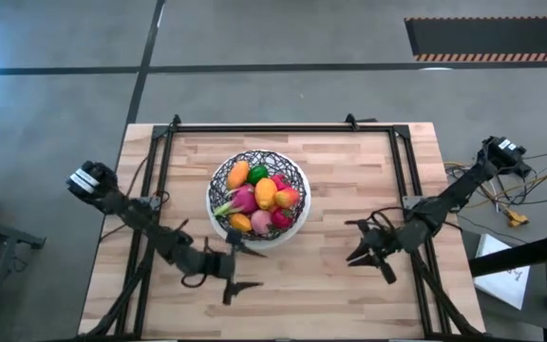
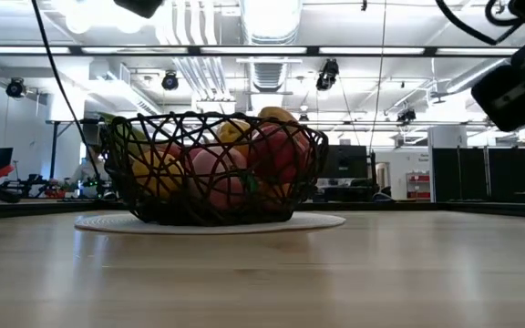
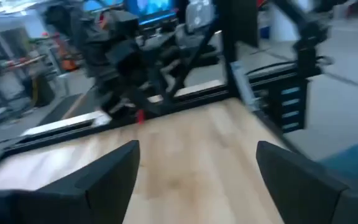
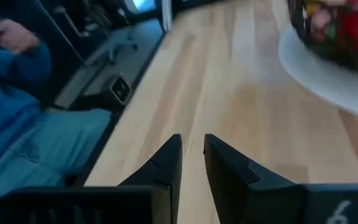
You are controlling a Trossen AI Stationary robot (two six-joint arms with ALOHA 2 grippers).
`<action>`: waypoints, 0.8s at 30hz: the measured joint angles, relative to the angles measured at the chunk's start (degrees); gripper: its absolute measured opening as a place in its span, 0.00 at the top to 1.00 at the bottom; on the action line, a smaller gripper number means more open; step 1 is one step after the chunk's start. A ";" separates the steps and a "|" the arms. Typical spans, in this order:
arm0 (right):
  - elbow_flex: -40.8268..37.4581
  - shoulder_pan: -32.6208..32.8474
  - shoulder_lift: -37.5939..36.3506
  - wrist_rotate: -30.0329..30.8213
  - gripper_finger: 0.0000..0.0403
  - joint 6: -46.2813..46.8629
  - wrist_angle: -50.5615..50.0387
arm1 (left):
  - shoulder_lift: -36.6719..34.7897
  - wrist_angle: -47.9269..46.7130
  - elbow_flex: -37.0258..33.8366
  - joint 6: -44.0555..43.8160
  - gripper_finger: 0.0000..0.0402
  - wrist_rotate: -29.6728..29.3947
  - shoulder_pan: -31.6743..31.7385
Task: Build produce basket
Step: Return to Home Position
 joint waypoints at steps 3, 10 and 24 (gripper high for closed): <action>-2.85 -2.62 -4.28 -2.00 0.85 -3.24 1.72 | -3.73 -5.71 -0.10 0.07 0.33 2.59 3.66; -6.41 -13.47 -16.11 -11.62 0.85 -8.86 1.11 | -13.55 -19.51 -0.64 -1.07 0.69 6.16 11.70; -11.11 -26.04 -36.41 -19.61 0.85 -7.56 -15.01 | -39.07 -22.28 -18.17 -7.72 0.98 23.73 31.76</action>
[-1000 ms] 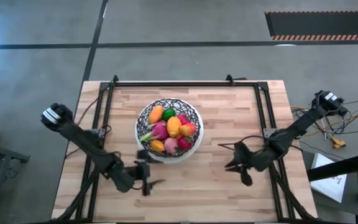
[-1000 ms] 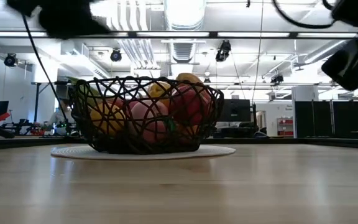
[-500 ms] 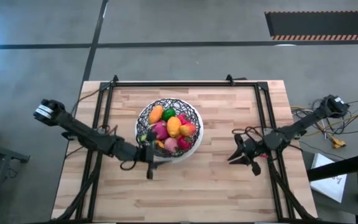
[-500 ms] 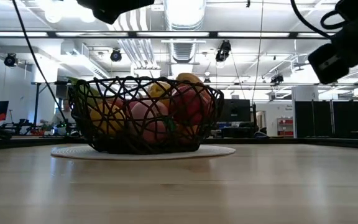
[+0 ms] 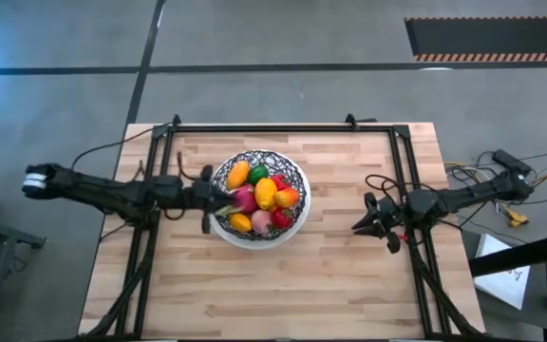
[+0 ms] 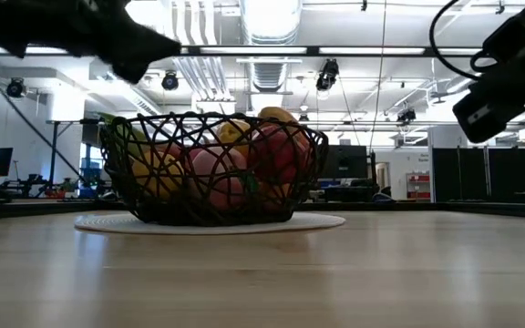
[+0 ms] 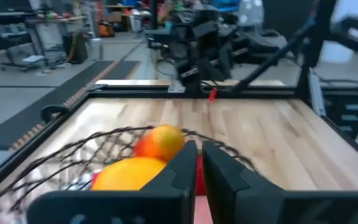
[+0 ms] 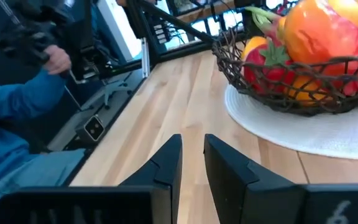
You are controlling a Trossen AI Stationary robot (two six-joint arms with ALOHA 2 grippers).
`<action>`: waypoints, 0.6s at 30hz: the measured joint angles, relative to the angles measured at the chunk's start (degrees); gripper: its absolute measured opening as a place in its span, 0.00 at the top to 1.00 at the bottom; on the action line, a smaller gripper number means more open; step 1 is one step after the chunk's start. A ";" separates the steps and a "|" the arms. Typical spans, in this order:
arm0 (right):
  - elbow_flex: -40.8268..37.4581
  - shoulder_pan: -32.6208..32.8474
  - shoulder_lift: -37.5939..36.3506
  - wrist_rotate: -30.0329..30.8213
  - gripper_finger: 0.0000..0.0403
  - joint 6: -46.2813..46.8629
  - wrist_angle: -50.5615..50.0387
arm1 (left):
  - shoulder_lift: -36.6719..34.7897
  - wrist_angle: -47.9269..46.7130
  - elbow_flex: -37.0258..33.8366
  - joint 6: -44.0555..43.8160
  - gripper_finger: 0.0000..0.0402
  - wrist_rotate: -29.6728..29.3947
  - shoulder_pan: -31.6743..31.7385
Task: Build produce basket
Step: Return to Home Position
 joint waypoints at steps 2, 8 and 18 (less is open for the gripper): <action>0.00 0.00 -2.71 -0.02 0.85 -0.74 -1.75 | -3.63 0.03 -2.69 -1.00 0.98 0.37 1.79; 0.18 -0.02 -10.83 0.95 0.86 -3.29 -6.35 | -14.22 0.25 -10.06 -1.35 0.98 0.03 2.33; -0.22 0.00 -10.81 3.54 0.93 -2.39 -6.21 | -33.25 -1.73 -22.06 -4.61 1.00 -0.10 2.61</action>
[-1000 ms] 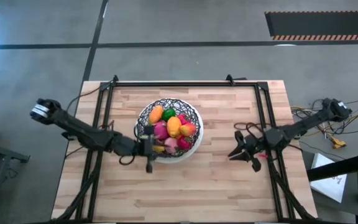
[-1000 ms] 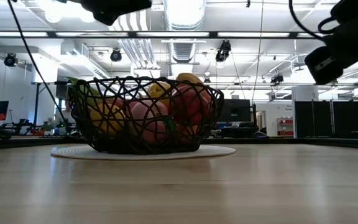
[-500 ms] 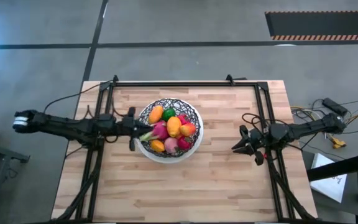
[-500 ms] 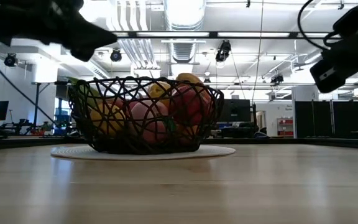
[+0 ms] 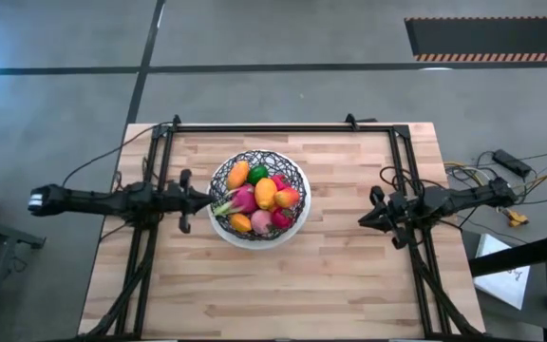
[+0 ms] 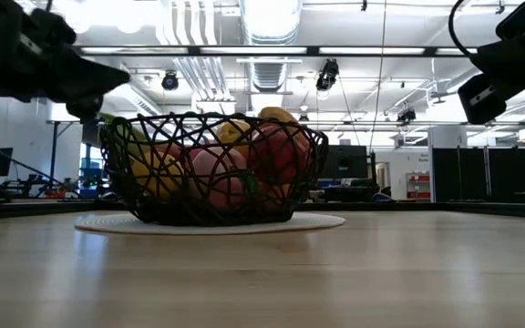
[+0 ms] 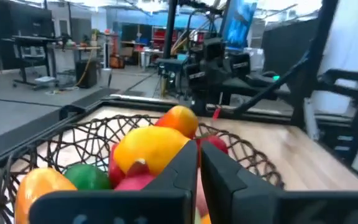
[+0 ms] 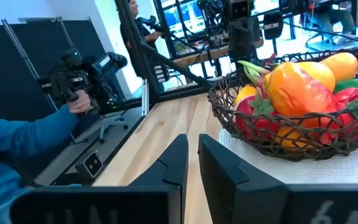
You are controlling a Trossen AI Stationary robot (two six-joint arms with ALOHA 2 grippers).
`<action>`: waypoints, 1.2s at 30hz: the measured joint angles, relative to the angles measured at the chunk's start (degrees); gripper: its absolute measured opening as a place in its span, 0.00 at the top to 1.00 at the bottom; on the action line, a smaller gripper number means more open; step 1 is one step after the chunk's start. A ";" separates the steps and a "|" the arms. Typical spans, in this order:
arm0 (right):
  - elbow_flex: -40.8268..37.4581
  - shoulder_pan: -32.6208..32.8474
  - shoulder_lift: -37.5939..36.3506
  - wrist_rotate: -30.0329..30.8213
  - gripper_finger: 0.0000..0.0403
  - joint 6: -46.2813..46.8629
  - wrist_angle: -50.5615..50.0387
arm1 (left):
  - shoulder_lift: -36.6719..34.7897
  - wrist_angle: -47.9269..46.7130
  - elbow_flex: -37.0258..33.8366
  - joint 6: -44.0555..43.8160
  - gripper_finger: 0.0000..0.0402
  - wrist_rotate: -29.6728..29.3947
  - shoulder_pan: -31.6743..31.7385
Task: Build produce basket
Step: Return to Home Position
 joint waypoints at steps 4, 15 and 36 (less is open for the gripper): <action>0.00 0.00 -0.02 -0.03 0.93 0.03 -0.07 | -9.04 -7.11 0.04 0.36 1.00 1.38 0.04; -0.76 0.42 0.04 0.69 0.93 -1.24 1.55 | -12.69 -13.44 -0.11 2.26 1.00 0.26 0.02; -0.81 -4.61 -0.03 4.79 0.93 -11.06 1.78 | -11.84 -13.91 -0.24 3.37 1.00 0.35 -0.03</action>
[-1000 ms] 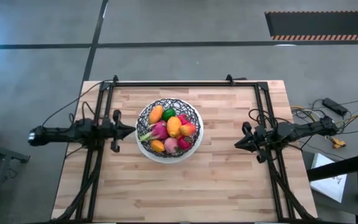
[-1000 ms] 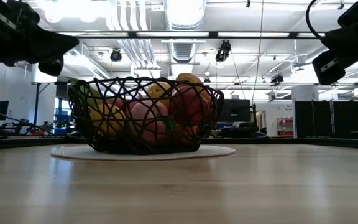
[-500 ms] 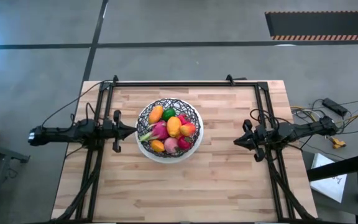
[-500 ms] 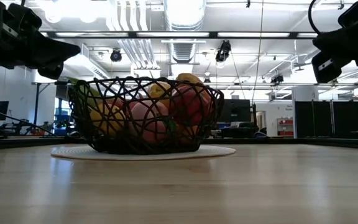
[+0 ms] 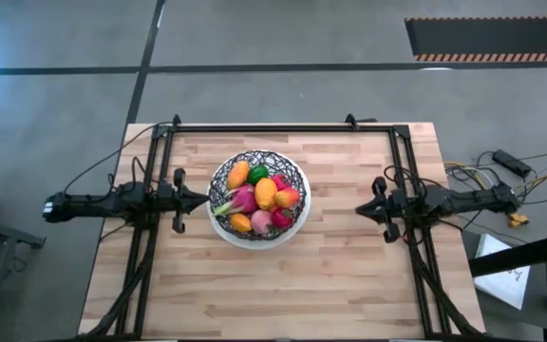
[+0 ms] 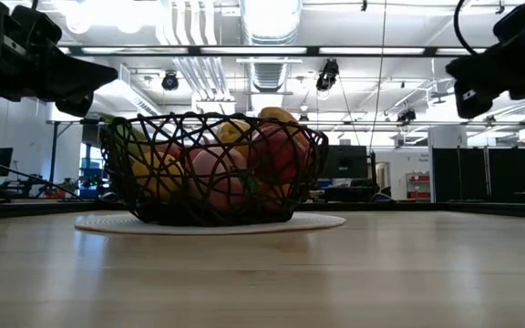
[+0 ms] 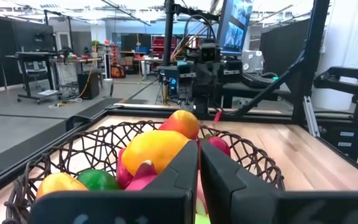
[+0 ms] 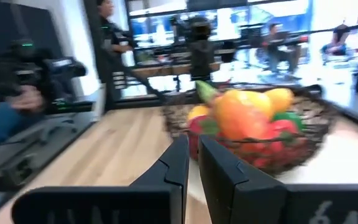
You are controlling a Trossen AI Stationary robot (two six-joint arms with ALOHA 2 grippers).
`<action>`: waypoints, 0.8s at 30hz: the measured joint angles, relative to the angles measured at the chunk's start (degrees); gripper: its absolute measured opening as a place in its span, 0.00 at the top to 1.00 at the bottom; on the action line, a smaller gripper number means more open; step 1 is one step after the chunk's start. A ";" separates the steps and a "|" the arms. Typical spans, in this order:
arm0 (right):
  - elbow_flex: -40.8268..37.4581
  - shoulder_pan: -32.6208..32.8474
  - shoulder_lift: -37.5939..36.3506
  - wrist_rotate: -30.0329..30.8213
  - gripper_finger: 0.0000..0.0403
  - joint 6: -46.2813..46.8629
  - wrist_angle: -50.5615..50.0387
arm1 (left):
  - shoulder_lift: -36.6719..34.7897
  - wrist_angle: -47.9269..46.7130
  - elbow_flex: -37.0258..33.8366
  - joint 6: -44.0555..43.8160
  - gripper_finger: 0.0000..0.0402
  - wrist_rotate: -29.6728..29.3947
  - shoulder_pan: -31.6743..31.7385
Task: Build produce basket
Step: Return to Home Position
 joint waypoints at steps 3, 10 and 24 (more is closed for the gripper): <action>0.01 -5.20 0.00 -1.93 0.93 -0.48 -0.35 | 0.08 -0.01 -0.02 0.00 1.00 0.02 0.00; 0.02 -14.78 0.17 -9.37 0.93 1.06 0.60 | 0.27 -0.11 -0.04 0.32 1.00 0.04 0.00; 0.00 -14.88 3.55 -6.38 0.93 0.01 0.47 | 3.74 -1.26 -0.07 0.21 1.00 0.14 0.00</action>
